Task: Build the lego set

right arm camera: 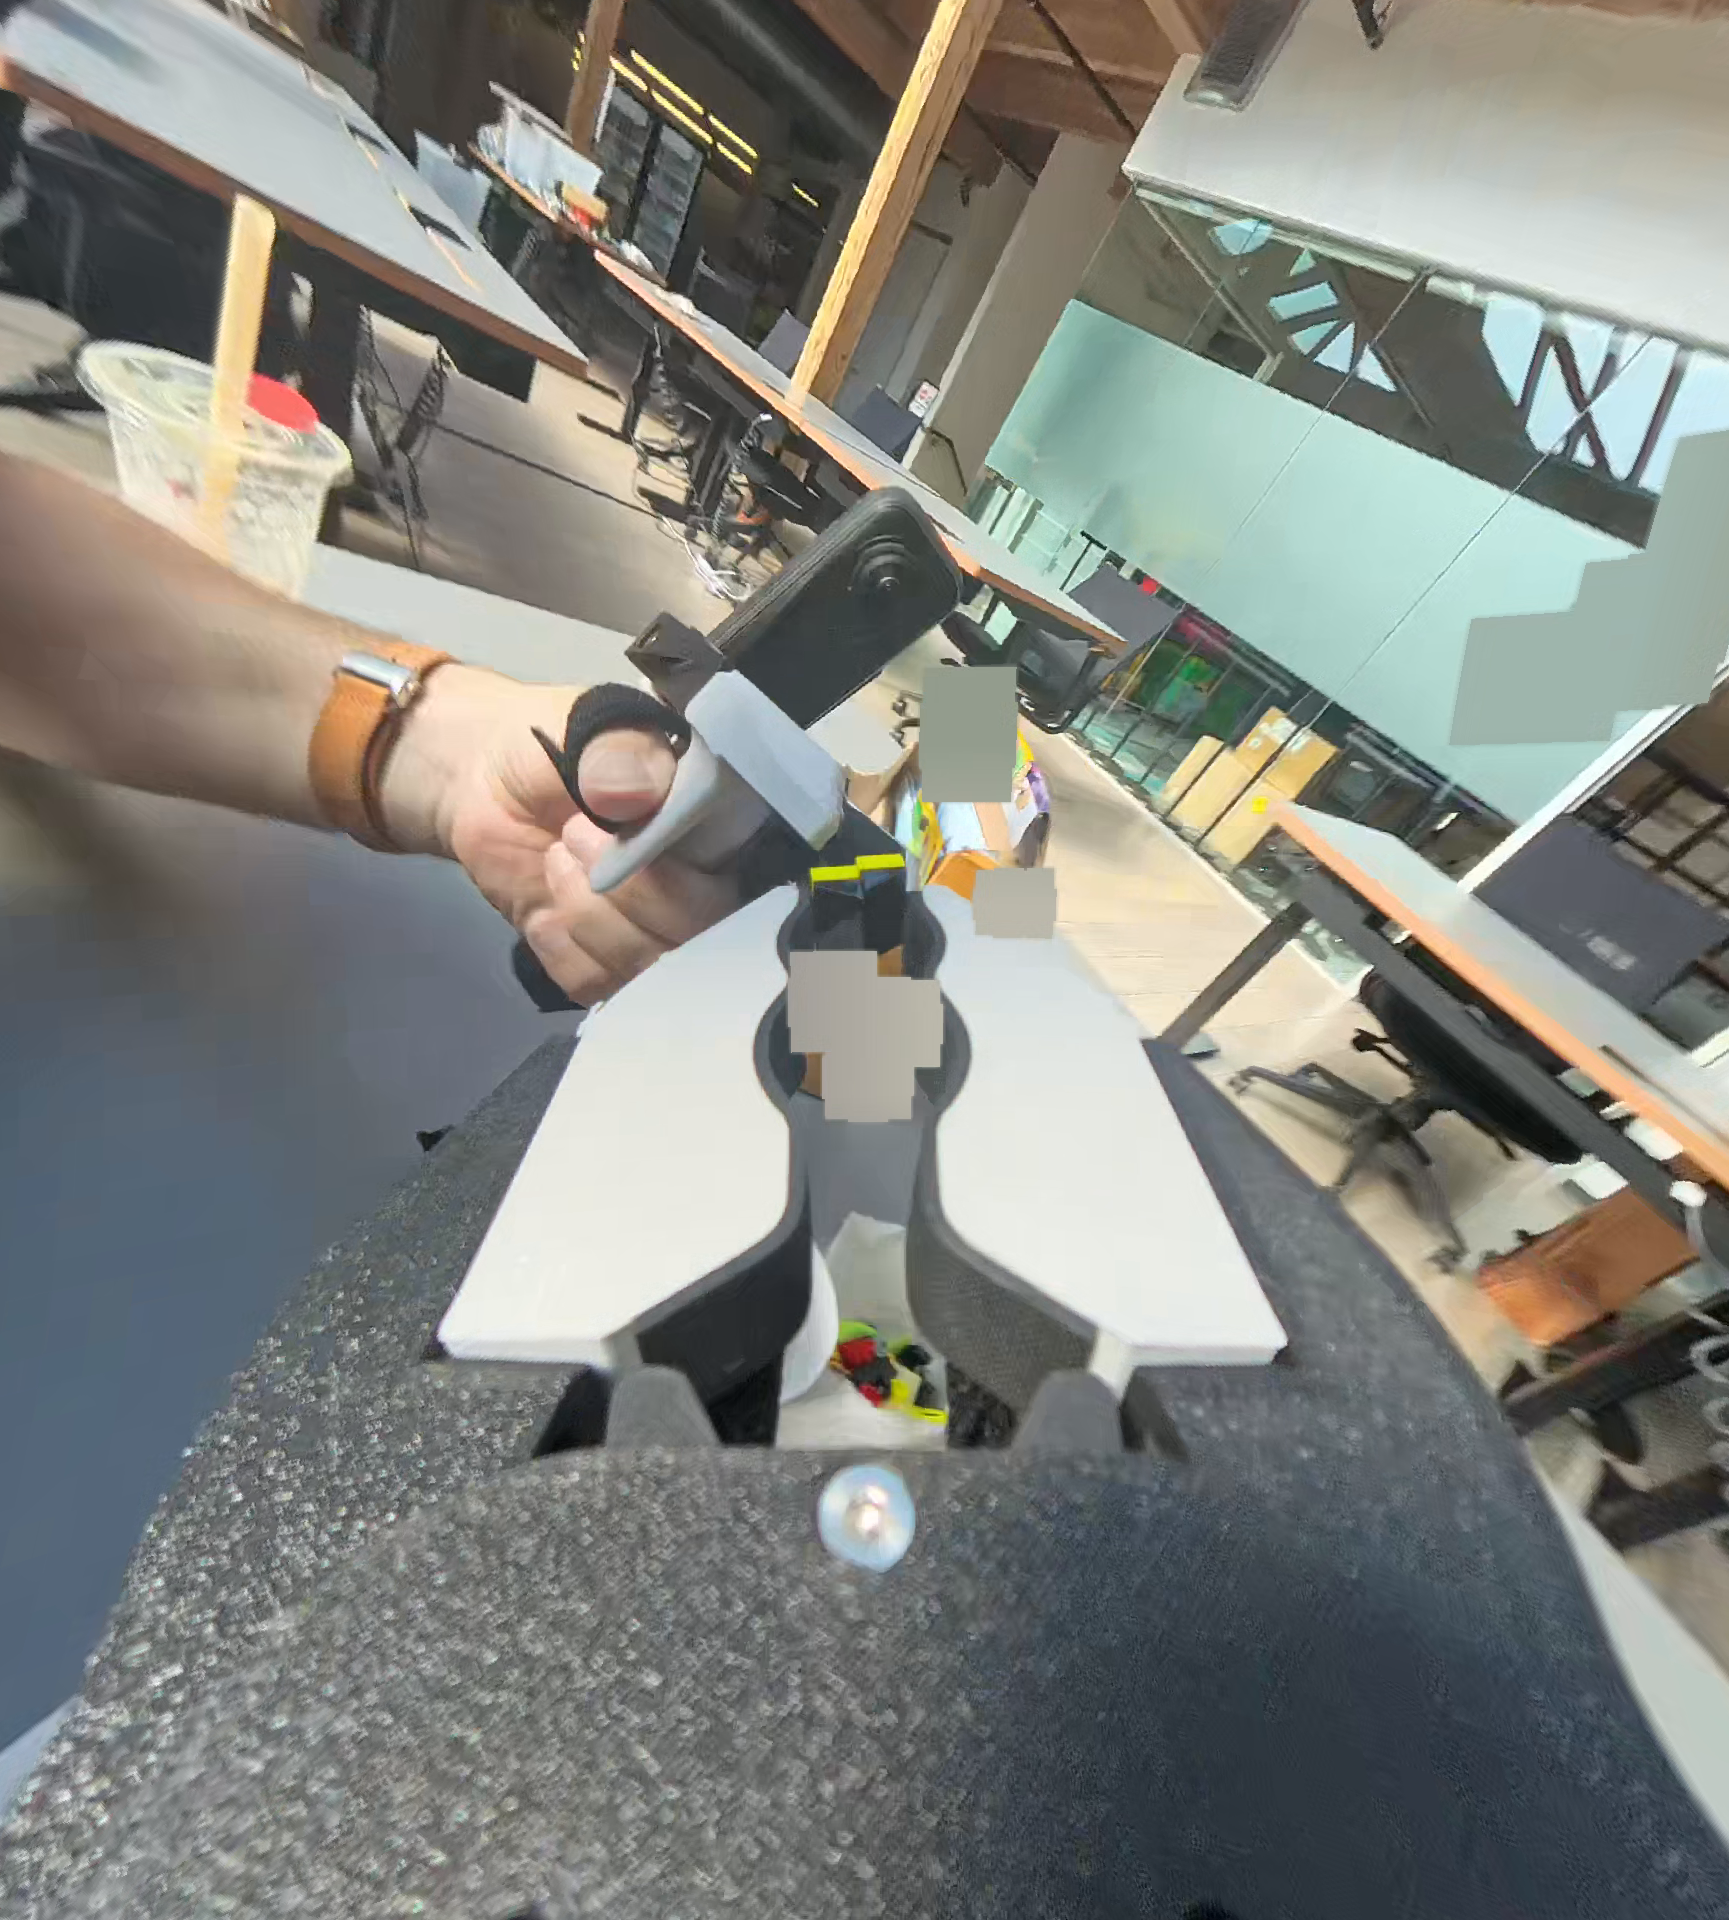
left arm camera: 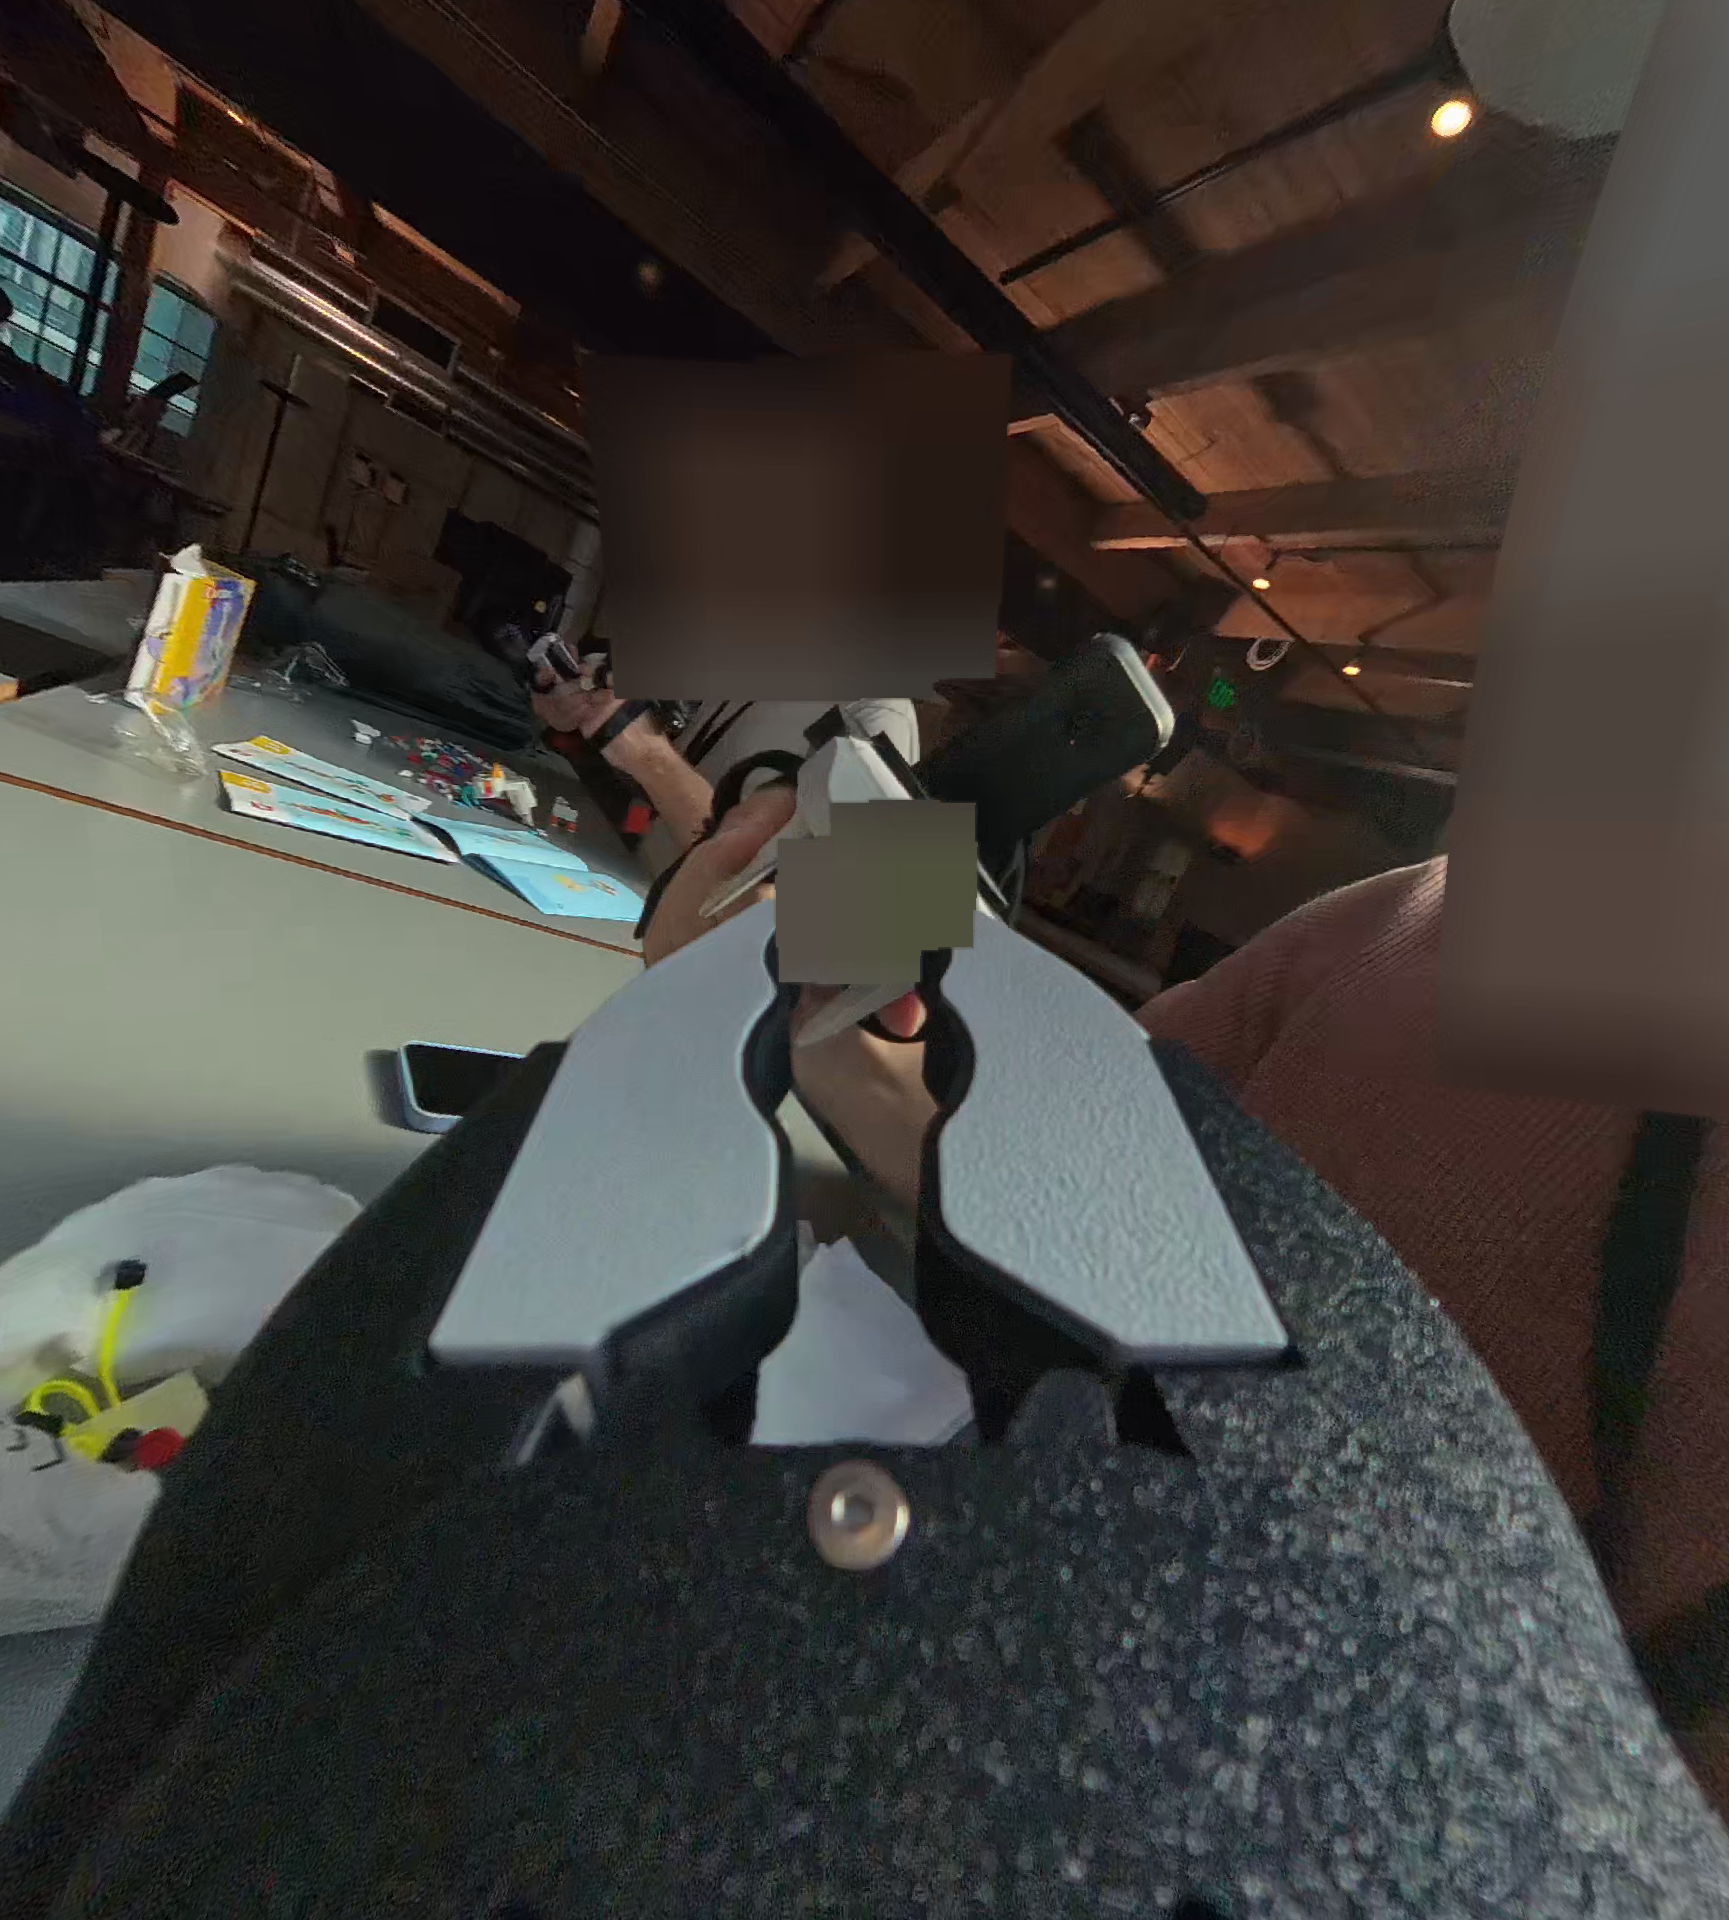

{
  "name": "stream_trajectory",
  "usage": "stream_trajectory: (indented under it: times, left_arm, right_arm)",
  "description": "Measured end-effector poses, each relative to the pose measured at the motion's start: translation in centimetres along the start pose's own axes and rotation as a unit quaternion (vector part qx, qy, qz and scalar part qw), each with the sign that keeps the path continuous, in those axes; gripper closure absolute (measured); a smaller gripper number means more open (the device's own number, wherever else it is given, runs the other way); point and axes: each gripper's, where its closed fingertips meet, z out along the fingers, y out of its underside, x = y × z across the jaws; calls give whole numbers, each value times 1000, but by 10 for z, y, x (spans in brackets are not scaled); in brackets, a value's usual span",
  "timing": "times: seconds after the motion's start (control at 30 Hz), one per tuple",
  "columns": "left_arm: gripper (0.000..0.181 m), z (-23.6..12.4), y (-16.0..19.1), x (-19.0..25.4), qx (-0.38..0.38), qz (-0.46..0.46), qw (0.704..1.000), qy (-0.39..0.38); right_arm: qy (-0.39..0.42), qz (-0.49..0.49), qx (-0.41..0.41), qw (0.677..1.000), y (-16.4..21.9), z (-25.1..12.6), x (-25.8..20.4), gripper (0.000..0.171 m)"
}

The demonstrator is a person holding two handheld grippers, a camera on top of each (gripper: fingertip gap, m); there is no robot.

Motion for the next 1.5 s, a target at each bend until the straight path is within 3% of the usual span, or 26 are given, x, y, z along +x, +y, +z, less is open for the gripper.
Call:
stream_trajectory:
  times: [0.03,0.1,0.23,0.3,0.33,0.4,0.7,1.0,1.23,1.5]
  left_arm:
    - [162,-1,-1,-2,-16,83,996,-34]
    - [163,-1,-4,-4,-56,260,959,-98]
    - [162,9,-3,0,-135,515,835,-141]
    - [162,14,-1,3,-154,597,775,-139]
    - [161,16,-1,5,-156,617,759,-135]
    - [161,19,0,3,-171,636,740,-136]
    - [164,19,9,-3,-205,647,726,-111]
    - [164,18,17,-7,-221,649,721,-101]
    - [165,17,15,-28,-209,627,732,-165]
    - [165,16,21,-60,-216,592,745,-218]
  right_arm:
    - [-17,72,8,997,0,-1,2,155]
    - [-62,204,18,977,2,-2,3,155]
    - [-150,370,50,915,-6,-3,-4,155]
    - [-195,452,83,866,-14,-6,-2,156]
    - [-215,483,90,844,-14,-7,-1,156]
    - [-221,506,90,829,-9,-6,-1,156]
    - [-233,503,50,831,-3,-5,-9,155]
    - [-250,526,29,812,5,-3,-13,156]
    - [-182,533,38,826,21,1,2,156]
    - [-132,566,60,812,49,4,21,156]
